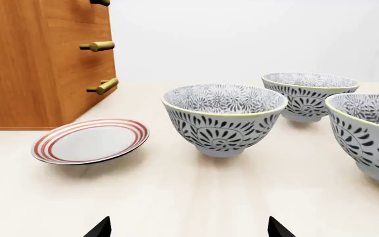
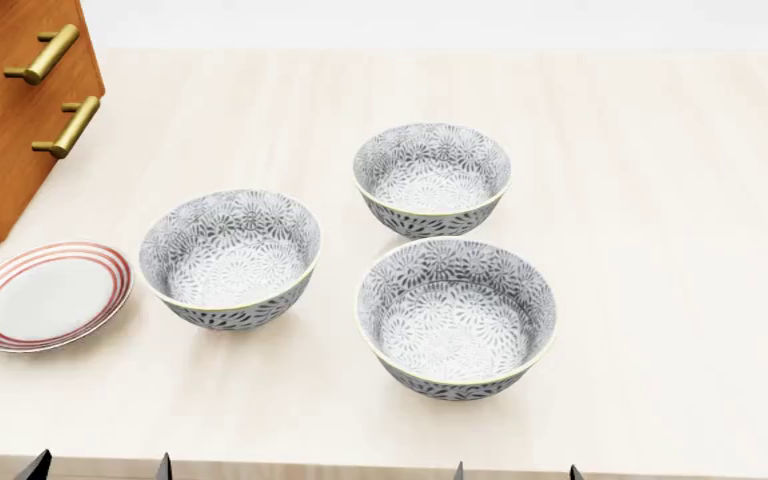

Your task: Stack the bowl at the front on the bowl in the middle.

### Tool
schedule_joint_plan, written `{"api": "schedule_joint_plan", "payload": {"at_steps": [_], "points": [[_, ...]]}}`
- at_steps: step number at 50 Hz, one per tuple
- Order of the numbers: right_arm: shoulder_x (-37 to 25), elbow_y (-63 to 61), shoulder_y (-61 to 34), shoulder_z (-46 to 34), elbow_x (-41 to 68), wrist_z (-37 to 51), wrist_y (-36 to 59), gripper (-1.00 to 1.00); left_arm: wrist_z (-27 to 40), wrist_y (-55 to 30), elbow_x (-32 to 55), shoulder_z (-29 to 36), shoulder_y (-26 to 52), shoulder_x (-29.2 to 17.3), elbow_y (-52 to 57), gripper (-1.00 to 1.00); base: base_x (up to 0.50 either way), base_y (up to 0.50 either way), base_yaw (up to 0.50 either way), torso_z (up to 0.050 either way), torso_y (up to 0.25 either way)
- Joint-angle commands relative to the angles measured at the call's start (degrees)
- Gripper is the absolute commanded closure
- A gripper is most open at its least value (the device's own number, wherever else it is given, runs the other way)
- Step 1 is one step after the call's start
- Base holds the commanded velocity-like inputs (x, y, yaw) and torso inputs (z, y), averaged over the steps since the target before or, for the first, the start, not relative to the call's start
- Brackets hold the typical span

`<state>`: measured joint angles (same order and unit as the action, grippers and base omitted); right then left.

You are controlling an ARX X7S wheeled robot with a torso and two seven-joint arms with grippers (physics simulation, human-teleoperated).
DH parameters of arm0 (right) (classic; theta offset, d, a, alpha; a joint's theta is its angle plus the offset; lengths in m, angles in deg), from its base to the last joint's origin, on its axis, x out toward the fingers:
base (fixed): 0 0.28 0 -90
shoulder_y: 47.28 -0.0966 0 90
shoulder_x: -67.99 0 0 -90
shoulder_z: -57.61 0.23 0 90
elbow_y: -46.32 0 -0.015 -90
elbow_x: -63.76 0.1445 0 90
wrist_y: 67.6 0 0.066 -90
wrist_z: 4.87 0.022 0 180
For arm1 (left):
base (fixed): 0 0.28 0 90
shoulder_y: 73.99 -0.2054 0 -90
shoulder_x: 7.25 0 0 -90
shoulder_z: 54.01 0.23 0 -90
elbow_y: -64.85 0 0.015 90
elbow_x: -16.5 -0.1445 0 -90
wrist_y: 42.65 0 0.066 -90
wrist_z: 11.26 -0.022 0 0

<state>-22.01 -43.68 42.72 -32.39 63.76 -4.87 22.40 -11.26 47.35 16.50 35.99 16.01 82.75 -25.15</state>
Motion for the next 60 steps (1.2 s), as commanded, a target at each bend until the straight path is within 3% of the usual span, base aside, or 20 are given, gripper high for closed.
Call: {"api": "schedule_joint_plan", "payload": {"at_steps": [1, 17, 22, 25, 34, 39, 50, 60], "points": [[-2.2, 0.1, -0.1, -2.7, 2.2, 2.7, -0.1, -1.0, 0.9, -0.2, 0.8, 0.9, -0.1, -0.8, 0.3, -1.0, 0.0, 0.0, 0.0, 0.0, 0.0], [-4.0, -5.6, 1.1, -4.7, 2.3, 5.7, 2.4, -1.0, 2.1, -2.1, 4.5, 4.4, -0.6, -3.3, 3.6, -1.0, 0.0, 0.0, 0.0, 0.0, 0.0], [-5.1, -18.9, -0.1, -3.8, 4.0, 6.7, 15.3, -1.0, 3.0, -16.3, 7.8, 3.9, 1.1, -4.4, 17.0, -1.0, 0.0, 0.0, 0.0, 0.0, 0.0], [-6.1, -28.6, -4.2, -3.0, 5.9, 7.2, 28.3, -1.0, 3.8, -28.2, 10.3, 3.5, 5.3, -5.7, 27.3, -1.0, 0.0, 0.0, 0.0, 0.0, 0.0], [-7.2, -38.7, -15.9, -2.7, 8.5, 8.2, 46.0, -1.0, 6.6, -41.7, 12.3, 2.5, 16.4, -7.3, 34.9, -1.0, 0.0, 0.0, 0.0, 0.0, 0.0], [-7.4, -41.9, -20.0, -1.8, 9.4, 9.2, 51.1, -1.0, 7.5, -46.5, 13.5, 1.7, 20.1, -7.7, 37.9, -1.0, 0.0, 0.0, 0.0, 0.0, 0.0], [-7.8, -40.5, -21.9, -2.8, 7.6, 12.1, 52.0, -1.0, 8.1, -45.1, 13.4, 2.0, 20.7, -8.4, 37.8, -1.0, 0.0, 0.01, 0.0, 0.0, 0.0], [-8.8, -40.6, -21.7, -4.3, 7.4, 12.4, 51.8, -1.0, 8.5, -43.0, 12.9, 2.6, 20.3, -8.8, 36.0, -1.0, 0.0, 0.5, 0.0, 0.0, 0.0]]}}
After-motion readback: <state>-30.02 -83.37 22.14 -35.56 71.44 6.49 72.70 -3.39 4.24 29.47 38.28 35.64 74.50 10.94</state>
